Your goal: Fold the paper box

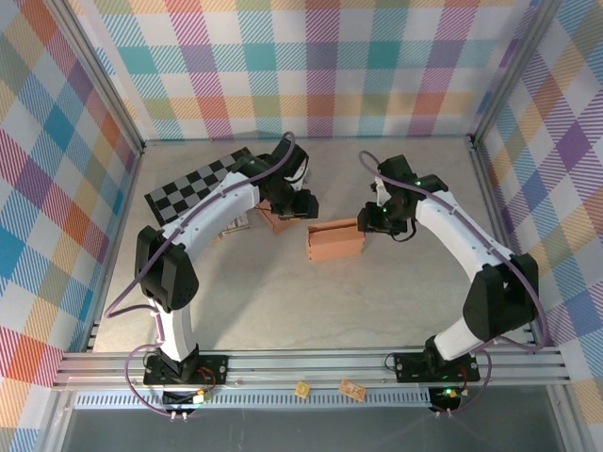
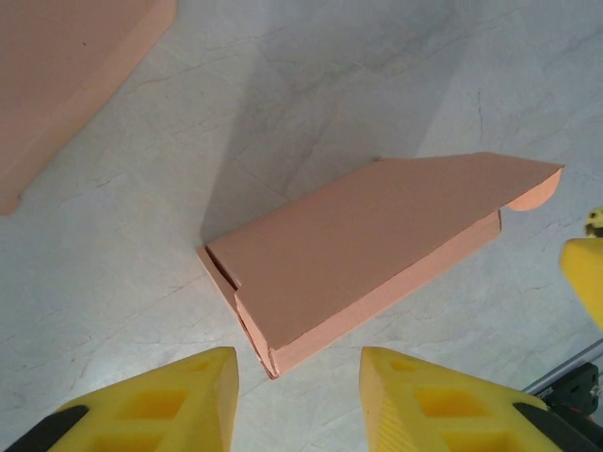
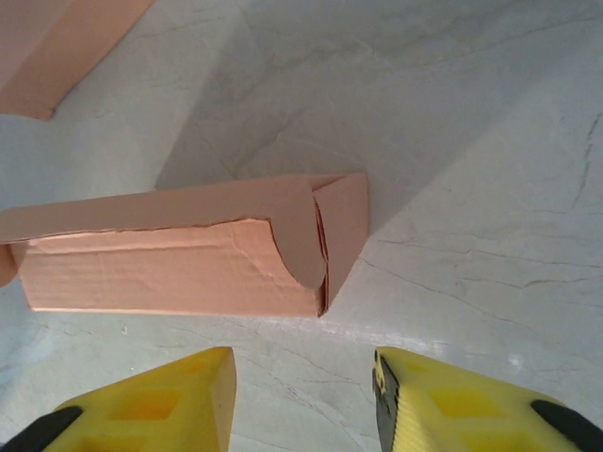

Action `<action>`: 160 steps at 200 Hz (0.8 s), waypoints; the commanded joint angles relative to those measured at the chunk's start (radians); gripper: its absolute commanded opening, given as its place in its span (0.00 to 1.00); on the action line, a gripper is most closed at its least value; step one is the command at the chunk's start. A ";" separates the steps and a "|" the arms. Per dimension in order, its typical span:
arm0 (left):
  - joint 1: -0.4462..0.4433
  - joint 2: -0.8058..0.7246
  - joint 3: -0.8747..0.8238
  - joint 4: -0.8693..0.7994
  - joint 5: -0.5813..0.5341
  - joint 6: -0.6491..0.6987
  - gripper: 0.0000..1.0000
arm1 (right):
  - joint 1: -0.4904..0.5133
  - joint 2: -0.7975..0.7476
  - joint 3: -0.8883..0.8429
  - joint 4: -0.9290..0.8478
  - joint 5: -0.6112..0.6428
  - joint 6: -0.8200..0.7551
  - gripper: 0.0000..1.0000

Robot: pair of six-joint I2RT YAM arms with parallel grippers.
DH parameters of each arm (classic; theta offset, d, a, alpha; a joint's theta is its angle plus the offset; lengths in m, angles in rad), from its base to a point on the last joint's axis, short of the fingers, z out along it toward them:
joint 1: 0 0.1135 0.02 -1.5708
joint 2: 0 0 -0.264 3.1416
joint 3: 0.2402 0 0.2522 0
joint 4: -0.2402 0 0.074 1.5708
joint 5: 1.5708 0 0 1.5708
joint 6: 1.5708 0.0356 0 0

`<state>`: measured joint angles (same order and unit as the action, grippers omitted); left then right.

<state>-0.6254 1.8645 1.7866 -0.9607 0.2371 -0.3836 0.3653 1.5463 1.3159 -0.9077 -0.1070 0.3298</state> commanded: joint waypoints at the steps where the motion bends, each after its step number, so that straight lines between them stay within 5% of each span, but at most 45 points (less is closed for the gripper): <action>1: 0.008 0.006 0.019 0.012 -0.018 -0.061 0.40 | -0.019 0.027 0.081 -0.021 -0.039 0.043 0.49; 21: 0.029 -0.067 -0.108 0.142 0.012 -0.276 0.37 | -0.038 0.019 0.123 -0.067 -0.033 0.188 0.56; 58: 0.022 -0.262 -0.312 0.315 -0.186 -0.616 0.37 | -0.077 -0.065 0.039 -0.005 -0.117 0.648 0.68; 95: 0.002 -0.346 -0.459 0.338 -0.284 -1.030 0.53 | -0.079 -0.142 -0.102 0.091 -0.185 1.187 0.84; 110: 0.001 -0.320 -0.472 0.352 -0.263 -1.111 0.57 | -0.078 -0.146 -0.099 0.070 -0.163 1.271 1.00; 160: 0.022 -0.209 -0.468 0.456 -0.202 -1.167 0.61 | -0.062 -0.034 -0.051 0.096 -0.224 1.332 0.99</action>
<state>-0.6155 1.6146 1.3254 -0.5751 0.0040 -1.4715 0.2886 1.4548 1.2251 -0.8230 -0.2893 1.5391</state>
